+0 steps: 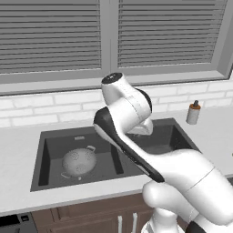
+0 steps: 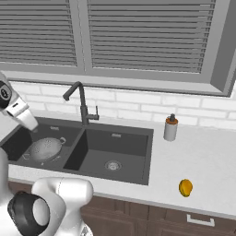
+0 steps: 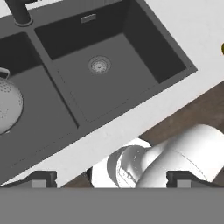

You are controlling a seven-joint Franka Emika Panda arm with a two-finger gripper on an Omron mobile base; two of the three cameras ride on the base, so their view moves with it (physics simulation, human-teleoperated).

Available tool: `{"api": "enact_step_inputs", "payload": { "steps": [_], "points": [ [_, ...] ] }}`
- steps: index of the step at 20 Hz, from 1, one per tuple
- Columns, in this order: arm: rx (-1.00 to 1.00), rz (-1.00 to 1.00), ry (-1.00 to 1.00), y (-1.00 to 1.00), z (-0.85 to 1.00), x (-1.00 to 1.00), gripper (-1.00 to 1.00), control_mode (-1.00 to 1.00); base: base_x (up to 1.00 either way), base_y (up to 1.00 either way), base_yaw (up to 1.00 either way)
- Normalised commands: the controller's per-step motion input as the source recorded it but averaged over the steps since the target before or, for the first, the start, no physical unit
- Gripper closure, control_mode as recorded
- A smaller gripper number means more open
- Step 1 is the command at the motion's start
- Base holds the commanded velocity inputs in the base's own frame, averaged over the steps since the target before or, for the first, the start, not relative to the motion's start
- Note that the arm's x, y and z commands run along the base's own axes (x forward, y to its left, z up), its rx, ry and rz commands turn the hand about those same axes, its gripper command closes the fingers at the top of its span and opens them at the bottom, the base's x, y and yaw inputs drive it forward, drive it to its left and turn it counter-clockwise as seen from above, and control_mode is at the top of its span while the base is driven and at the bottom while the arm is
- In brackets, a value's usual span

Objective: Put the colander in the sink, put the mango in the colander, and turn on the sink faucet and pour water over the colander.

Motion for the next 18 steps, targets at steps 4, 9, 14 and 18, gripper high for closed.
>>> {"api": "enact_step_inputs", "payload": {
  "steps": [4, 9, 14, 18],
  "points": [
    [0.04, 0.14, 0.09, -1.00, 0.57, -0.70, -1.00, -1.00, 0.00, 0.00, 0.00],
    [0.01, 0.18, 0.03, -1.00, 0.16, -0.69, -1.00, -1.00, 0.00, 0.00, 0.00],
    [0.00, 0.22, 0.00, -1.00, 0.00, -0.40, -1.00, -1.00, 0.00, 0.00, 0.00],
    [0.00, 0.22, 0.05, -1.00, -0.19, -0.01, -1.00, -1.00, 0.00, 0.00, 0.00]
  ]
}}
